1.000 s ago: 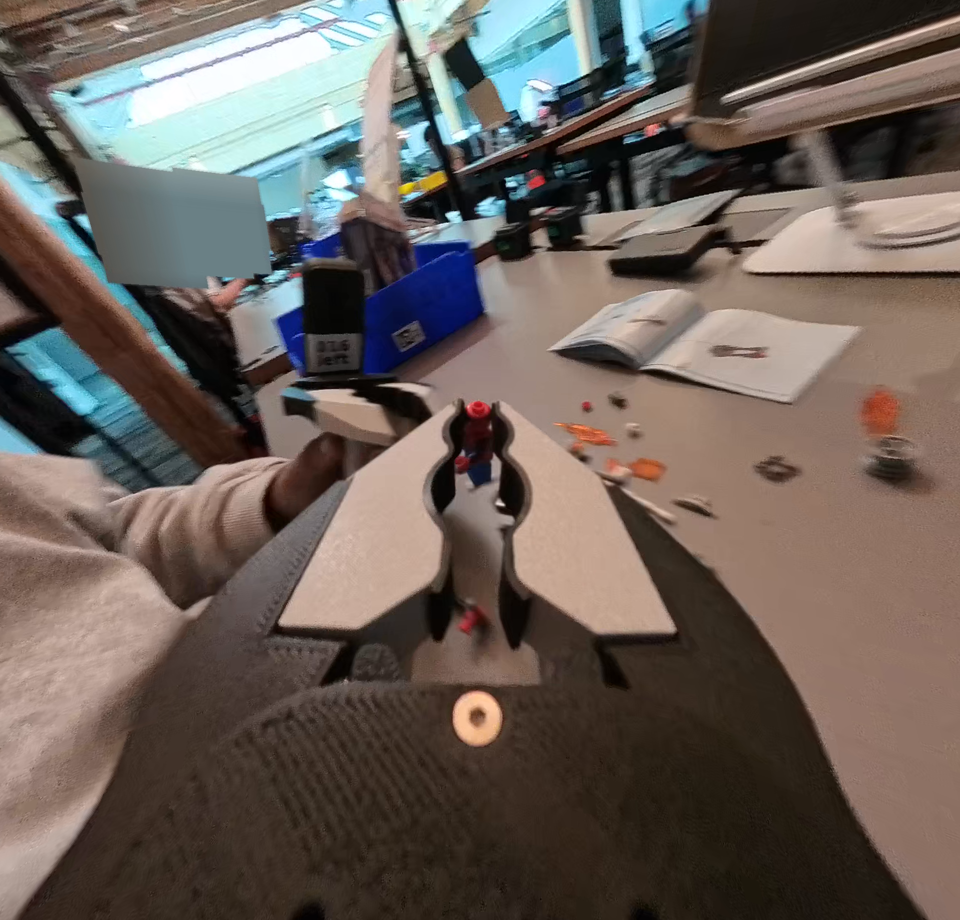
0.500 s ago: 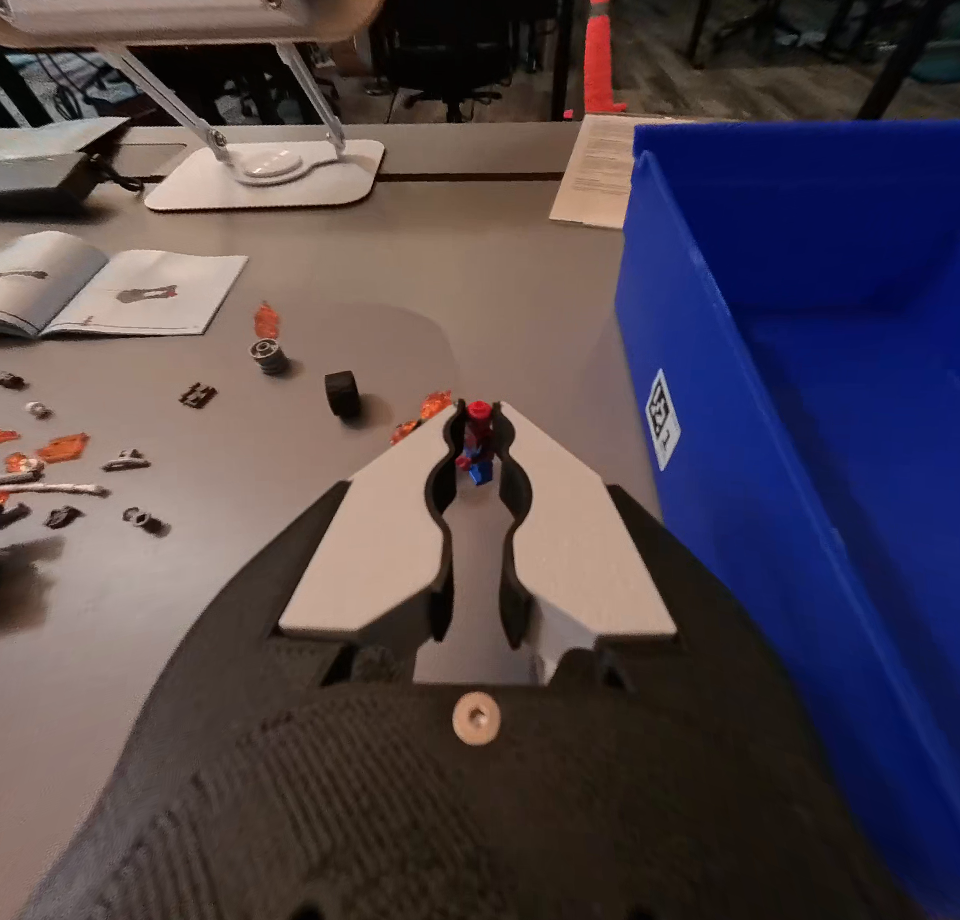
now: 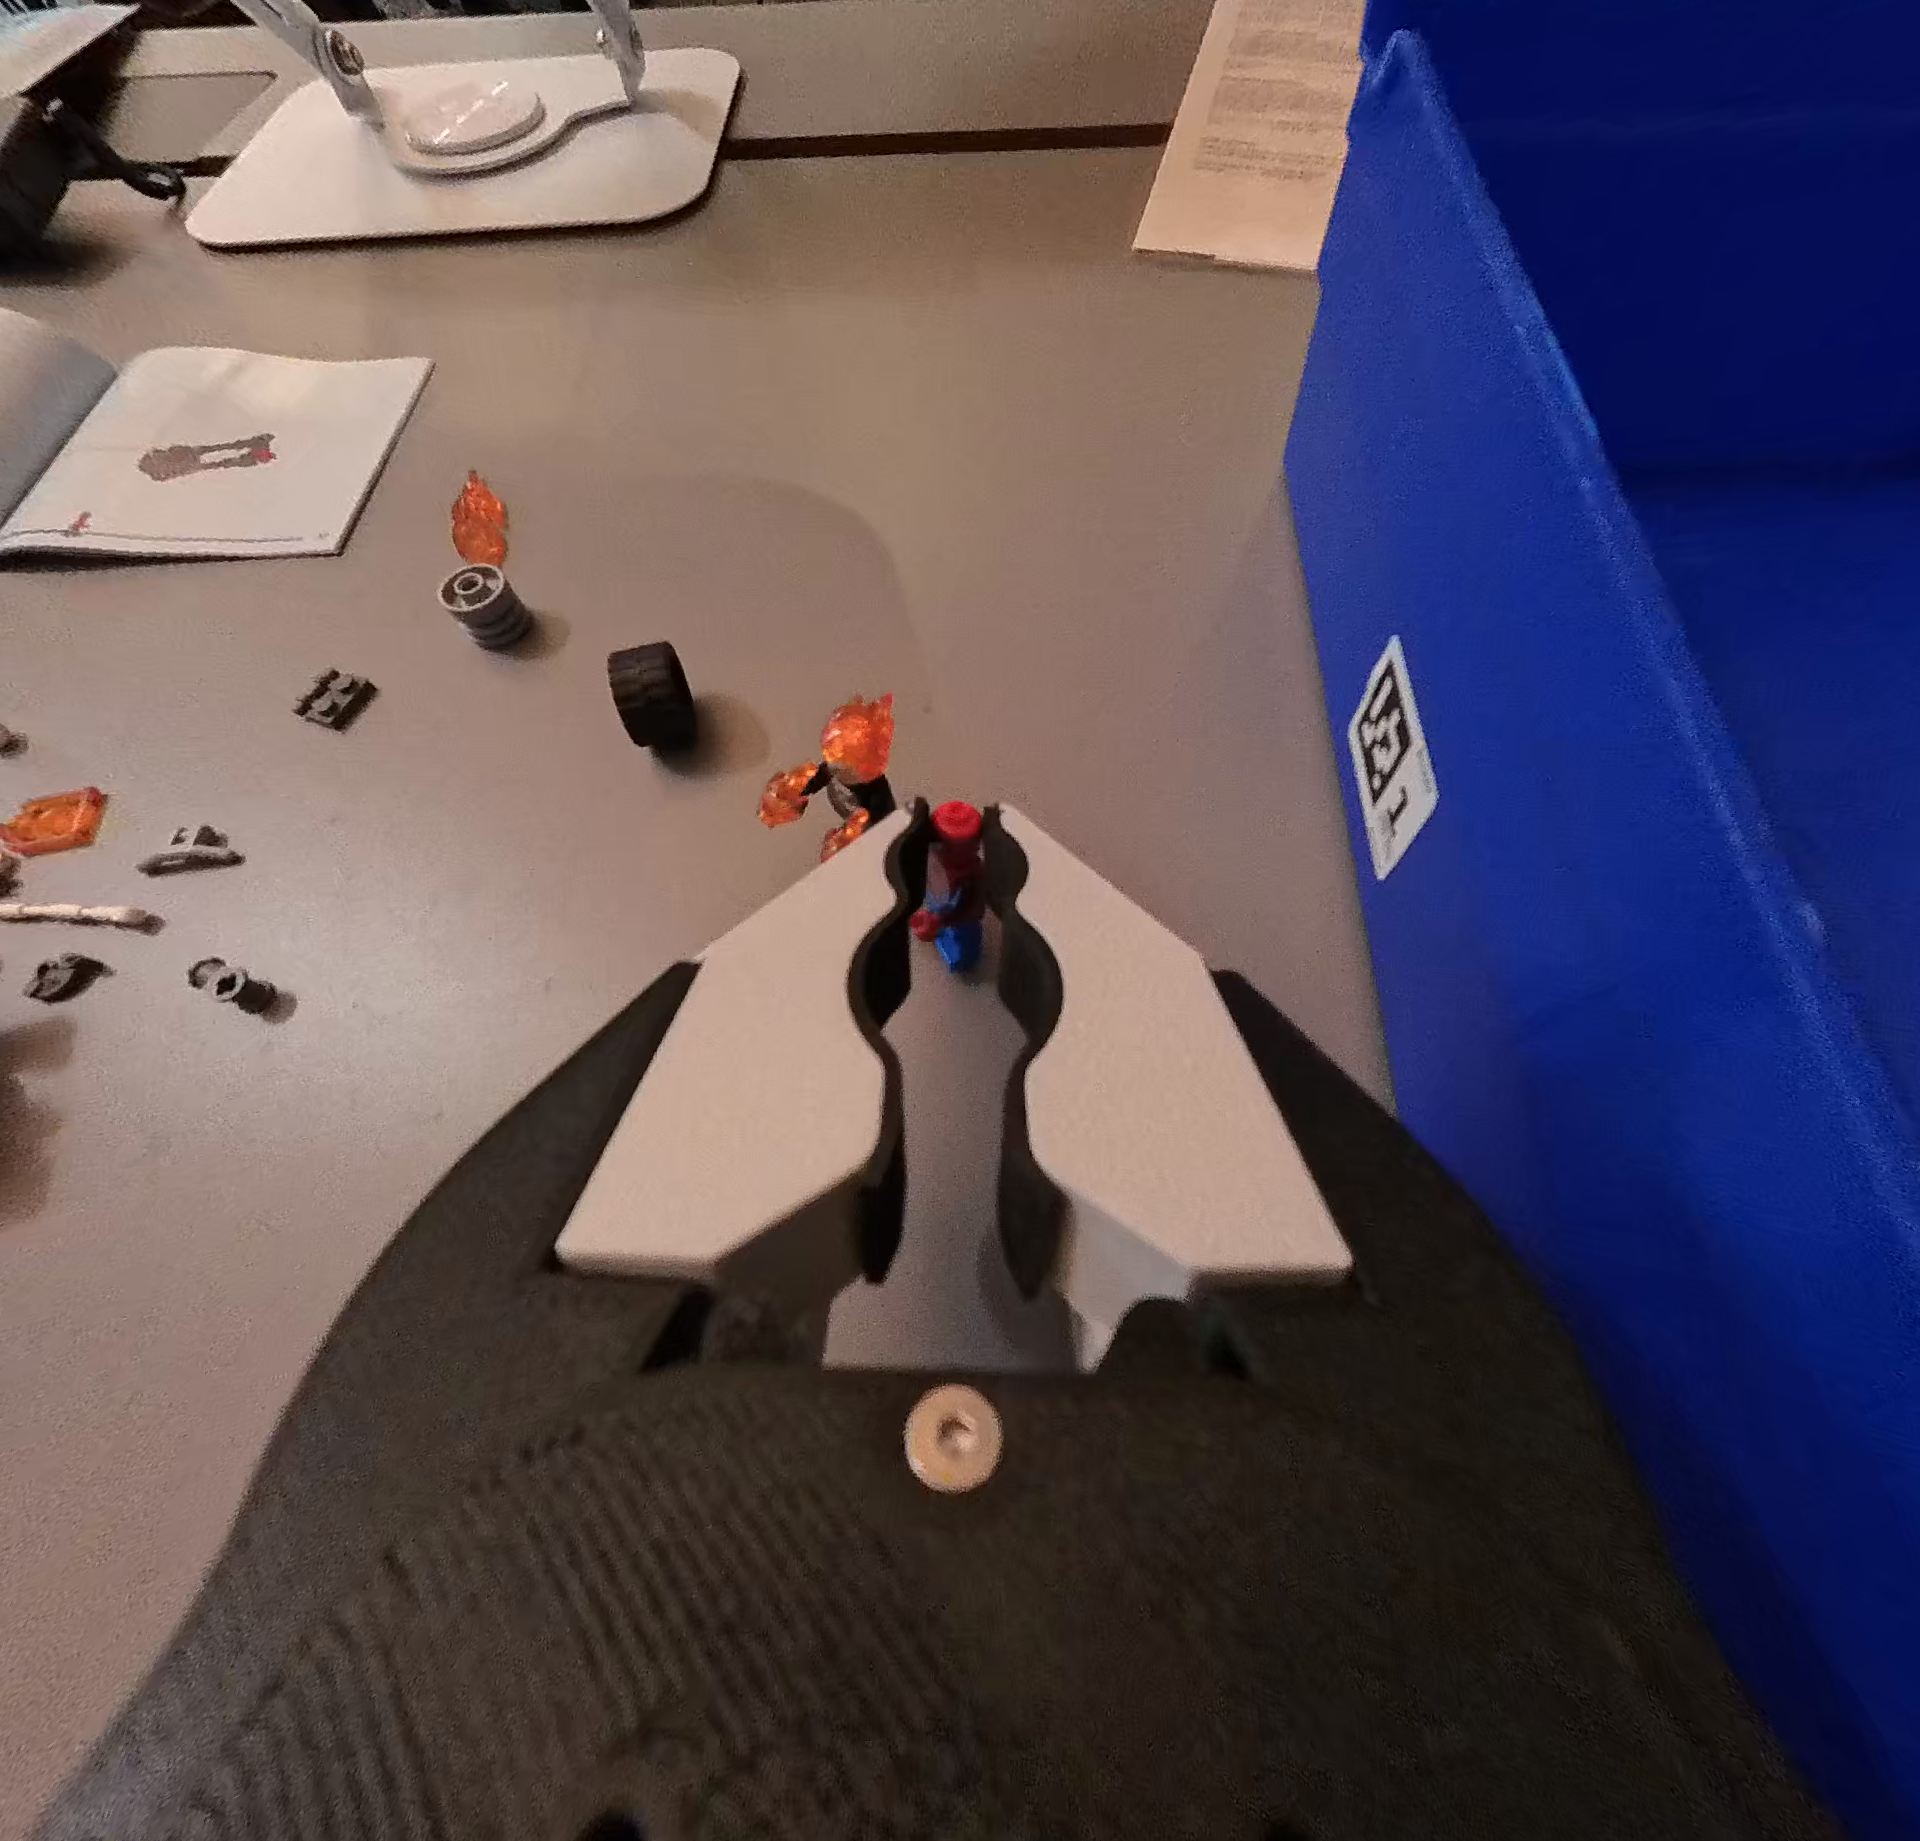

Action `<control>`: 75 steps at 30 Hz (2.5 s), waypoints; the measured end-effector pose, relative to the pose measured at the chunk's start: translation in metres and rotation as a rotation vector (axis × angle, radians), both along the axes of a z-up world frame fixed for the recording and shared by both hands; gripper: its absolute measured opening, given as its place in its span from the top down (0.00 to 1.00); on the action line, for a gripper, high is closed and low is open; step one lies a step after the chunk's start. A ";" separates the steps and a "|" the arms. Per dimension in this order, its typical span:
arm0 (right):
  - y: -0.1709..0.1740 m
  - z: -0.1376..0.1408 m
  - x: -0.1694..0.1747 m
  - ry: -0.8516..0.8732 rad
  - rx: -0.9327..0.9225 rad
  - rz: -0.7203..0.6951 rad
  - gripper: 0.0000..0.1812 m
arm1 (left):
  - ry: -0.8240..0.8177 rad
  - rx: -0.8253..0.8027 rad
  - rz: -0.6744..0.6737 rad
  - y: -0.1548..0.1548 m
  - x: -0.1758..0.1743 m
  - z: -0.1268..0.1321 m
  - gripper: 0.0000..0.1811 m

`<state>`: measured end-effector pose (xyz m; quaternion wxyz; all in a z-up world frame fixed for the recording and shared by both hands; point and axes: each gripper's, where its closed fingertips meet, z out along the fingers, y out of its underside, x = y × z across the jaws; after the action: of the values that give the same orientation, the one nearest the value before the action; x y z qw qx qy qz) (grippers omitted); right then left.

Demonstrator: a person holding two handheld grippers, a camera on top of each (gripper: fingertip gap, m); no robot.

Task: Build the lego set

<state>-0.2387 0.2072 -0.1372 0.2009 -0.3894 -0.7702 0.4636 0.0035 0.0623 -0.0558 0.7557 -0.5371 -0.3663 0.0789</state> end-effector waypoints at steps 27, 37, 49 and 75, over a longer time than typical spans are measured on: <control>-0.003 -0.005 0.006 -0.043 -0.007 0.037 0.88 | -0.010 0.016 0.000 -0.002 -0.003 -0.001 0.92; -0.004 0.028 0.008 0.070 -0.066 0.038 0.77 | -0.014 0.036 -0.004 -0.004 -0.003 0.000 0.92; -0.018 0.089 0.034 0.281 -0.153 0.127 0.75 | 0.002 0.040 0.032 -0.010 -0.004 0.003 0.91; -0.105 0.088 0.124 0.324 -0.516 0.636 0.88 | -0.119 0.113 0.342 -0.107 -0.026 0.002 0.96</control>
<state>-0.1150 0.1025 -0.0489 0.0624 -0.0926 -0.6692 0.7347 -0.0229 -0.0449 -0.0540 0.7373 -0.4275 -0.5001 0.1537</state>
